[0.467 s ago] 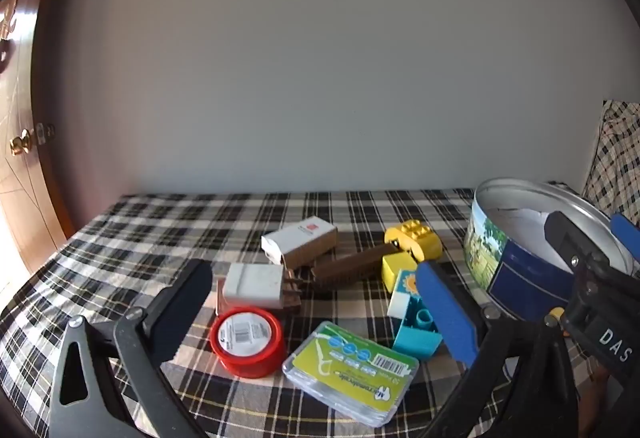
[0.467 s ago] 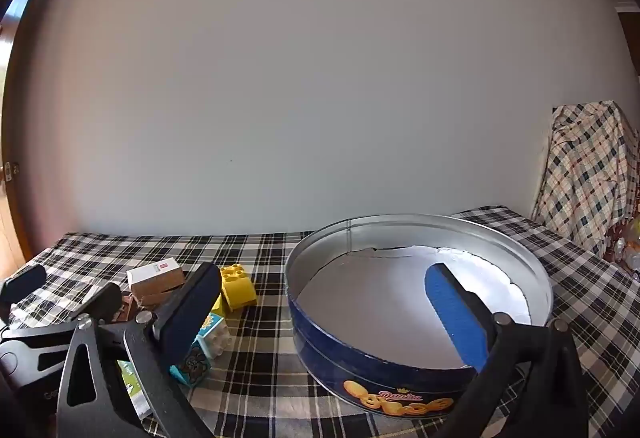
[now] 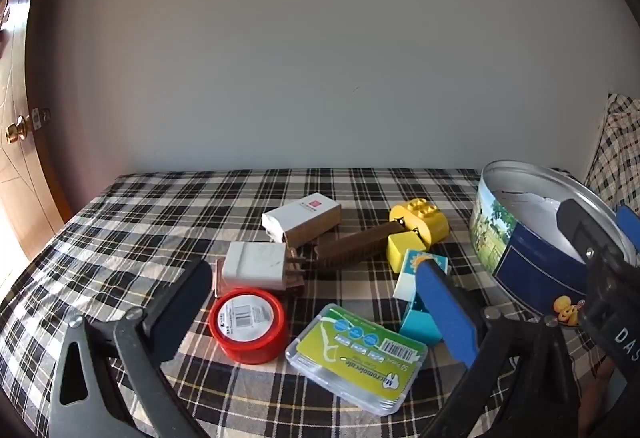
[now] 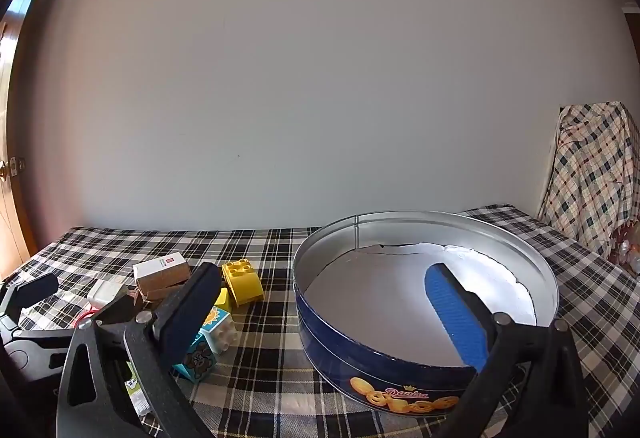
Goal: Organize rigid objects
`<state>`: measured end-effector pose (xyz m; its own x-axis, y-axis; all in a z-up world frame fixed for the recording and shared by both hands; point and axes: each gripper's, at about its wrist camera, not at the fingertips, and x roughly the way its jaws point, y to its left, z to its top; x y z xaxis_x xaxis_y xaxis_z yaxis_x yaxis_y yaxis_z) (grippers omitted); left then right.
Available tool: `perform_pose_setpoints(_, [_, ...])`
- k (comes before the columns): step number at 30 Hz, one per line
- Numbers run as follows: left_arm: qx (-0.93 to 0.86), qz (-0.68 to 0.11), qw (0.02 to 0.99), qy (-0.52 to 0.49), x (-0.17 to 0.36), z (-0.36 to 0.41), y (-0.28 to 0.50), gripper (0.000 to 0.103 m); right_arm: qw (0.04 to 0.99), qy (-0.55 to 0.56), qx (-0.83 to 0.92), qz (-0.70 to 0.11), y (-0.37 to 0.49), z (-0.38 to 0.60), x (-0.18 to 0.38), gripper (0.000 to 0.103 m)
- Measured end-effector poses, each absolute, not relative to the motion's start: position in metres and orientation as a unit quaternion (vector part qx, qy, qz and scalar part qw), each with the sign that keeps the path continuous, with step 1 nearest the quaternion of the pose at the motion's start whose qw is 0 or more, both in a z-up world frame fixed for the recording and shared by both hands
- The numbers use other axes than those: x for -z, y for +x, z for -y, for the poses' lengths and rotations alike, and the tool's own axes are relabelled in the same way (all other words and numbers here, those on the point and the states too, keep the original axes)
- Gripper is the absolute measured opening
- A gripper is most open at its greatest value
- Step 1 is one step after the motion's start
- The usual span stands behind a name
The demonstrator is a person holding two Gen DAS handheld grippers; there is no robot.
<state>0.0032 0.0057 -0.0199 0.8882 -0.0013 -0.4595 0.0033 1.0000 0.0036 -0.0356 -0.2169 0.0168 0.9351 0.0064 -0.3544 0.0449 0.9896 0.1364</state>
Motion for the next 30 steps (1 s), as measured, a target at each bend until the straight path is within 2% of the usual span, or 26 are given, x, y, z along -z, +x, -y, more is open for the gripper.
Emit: perform_pose_setpoints(30, [0.003,-0.260,0.965,0.017,0.010,-0.010,0.012,0.103,0.980,0.071,0.007,-0.184,-0.035,0.219,-0.021,0.103])
